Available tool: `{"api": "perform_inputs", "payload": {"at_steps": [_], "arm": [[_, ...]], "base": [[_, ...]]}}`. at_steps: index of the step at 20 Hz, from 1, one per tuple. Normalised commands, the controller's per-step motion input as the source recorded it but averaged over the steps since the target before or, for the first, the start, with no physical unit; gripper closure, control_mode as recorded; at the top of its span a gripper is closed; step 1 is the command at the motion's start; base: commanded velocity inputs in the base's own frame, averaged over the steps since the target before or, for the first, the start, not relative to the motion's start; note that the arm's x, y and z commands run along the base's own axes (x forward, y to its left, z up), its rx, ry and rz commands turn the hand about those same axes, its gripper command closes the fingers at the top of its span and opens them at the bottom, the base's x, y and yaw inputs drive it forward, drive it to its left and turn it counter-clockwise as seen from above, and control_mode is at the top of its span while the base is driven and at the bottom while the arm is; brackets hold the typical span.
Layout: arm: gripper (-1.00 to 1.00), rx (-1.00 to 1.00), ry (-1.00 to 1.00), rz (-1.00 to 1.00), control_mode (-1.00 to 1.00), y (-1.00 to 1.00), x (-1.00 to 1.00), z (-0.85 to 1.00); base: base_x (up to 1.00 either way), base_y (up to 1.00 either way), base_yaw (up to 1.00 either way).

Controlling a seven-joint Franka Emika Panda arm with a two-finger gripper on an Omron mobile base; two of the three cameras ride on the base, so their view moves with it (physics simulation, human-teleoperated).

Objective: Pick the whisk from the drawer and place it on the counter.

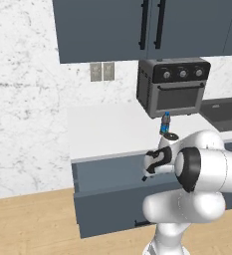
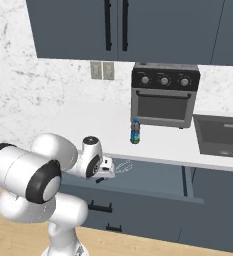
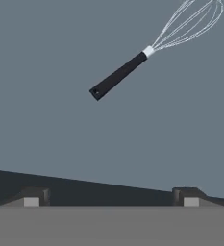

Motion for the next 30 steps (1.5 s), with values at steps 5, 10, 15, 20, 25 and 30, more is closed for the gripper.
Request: {"api": "perform_inputs", "payload": {"at_steps": [5,10,15,20,25,30], "arm": [[-1.00,0.00,0.09,0.00,-1.00,-0.06,-0.27,-0.28],[-1.00,0.00,0.12,0.01,-1.00,-0.18,-0.81,-0.32],[-1.00,0.00,0.09,0.03,-1.00,-0.31,-1.00,-0.33],[-1.00,0.00,0.05,0.07,-1.00,-0.12,-0.86,-0.16],[-1.00,0.10,-0.03,0.06,-1.00,0.08,0.14,0.25],[-1.00,0.09,0.00,0.02,-1.00,0.13,0.54,0.11]], "base": [[0.00,0.00,0.00],[0.00,0.00,0.00],[0.00,0.00,0.00],[0.00,0.00,0.00],[0.00,0.00,0.00],[0.00,0.00,0.00]]}}
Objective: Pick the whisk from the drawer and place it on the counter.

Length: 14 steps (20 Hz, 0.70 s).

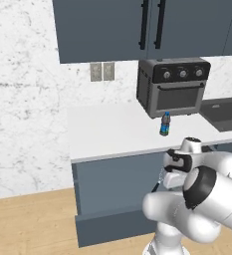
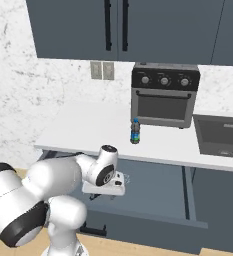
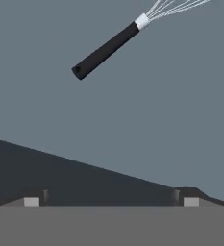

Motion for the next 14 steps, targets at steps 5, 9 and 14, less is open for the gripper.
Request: {"api": "perform_inputs", "payload": {"at_steps": [5,9,14], "arm": [[-1.00,0.05,0.00,0.00,-1.00,0.01,0.62,0.00],[-1.00,0.00,-0.01,0.00,-1.00,0.00,0.31,-0.03],[-1.00,0.00,-0.08,-0.05,-1.00,0.00,0.02,-0.23]], "base": [[0.00,0.00,0.00],[0.00,0.00,0.00],[0.00,0.00,0.00]]}}
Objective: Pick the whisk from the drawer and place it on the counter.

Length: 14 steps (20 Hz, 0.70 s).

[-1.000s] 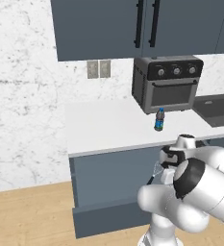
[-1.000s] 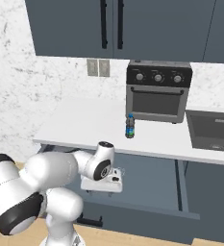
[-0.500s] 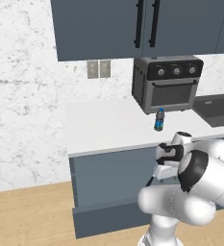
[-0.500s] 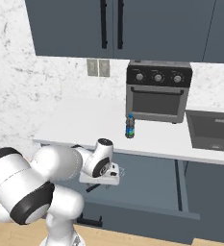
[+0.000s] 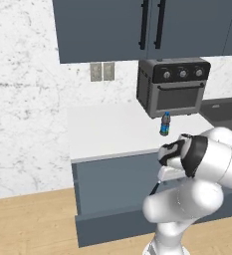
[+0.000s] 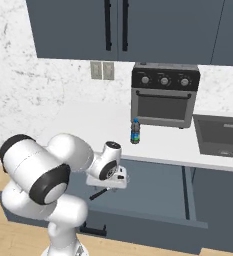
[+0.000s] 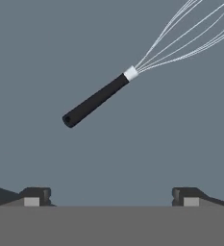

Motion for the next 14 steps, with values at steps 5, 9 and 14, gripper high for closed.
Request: {"api": "perform_inputs", "payload": {"at_steps": [5,9,14], "arm": [[-1.00,0.00,-0.10,-0.05,-1.00,0.09,0.10,-0.28],[-1.00,0.00,-0.01,-0.03,-1.00,0.25,0.30,-0.16],[-1.00,0.00,0.00,-0.02,-1.00,0.13,0.24,-0.16]], "base": [[0.00,0.00,0.00],[0.00,0.00,0.00],[0.00,0.00,0.00]]}}
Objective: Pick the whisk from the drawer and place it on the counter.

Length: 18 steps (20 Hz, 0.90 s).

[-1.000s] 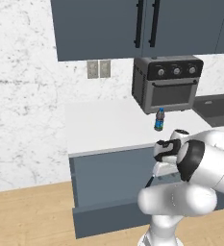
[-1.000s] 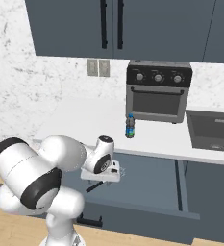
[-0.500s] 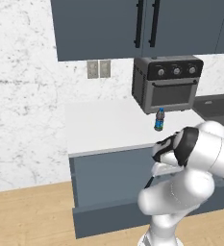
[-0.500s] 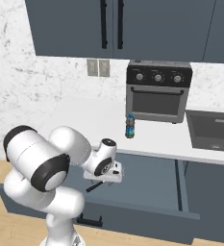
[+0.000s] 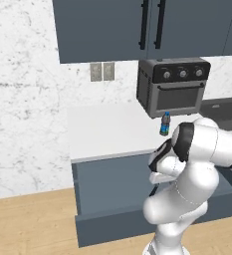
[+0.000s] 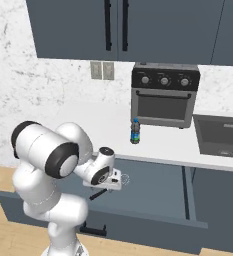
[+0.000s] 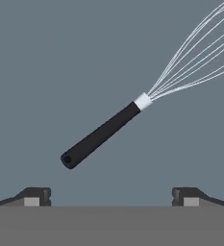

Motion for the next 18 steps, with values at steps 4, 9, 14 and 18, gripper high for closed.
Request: {"api": "perform_inputs", "payload": {"at_steps": [4,9,14,18], "arm": [[-1.00,0.00,0.00,-0.02,-1.00,0.00,0.20,-0.24],[-1.00,0.00,-0.01,-0.02,-1.00,0.02,0.25,-0.23],[-1.00,0.00,0.00,0.00,-1.00,0.01,0.21,-0.19],[-1.00,0.00,-0.02,0.00,-1.00,0.00,0.04,-0.33]], "base": [[0.00,0.00,0.00],[0.00,0.00,0.00],[0.00,0.00,0.00],[0.00,0.00,0.00]]}}
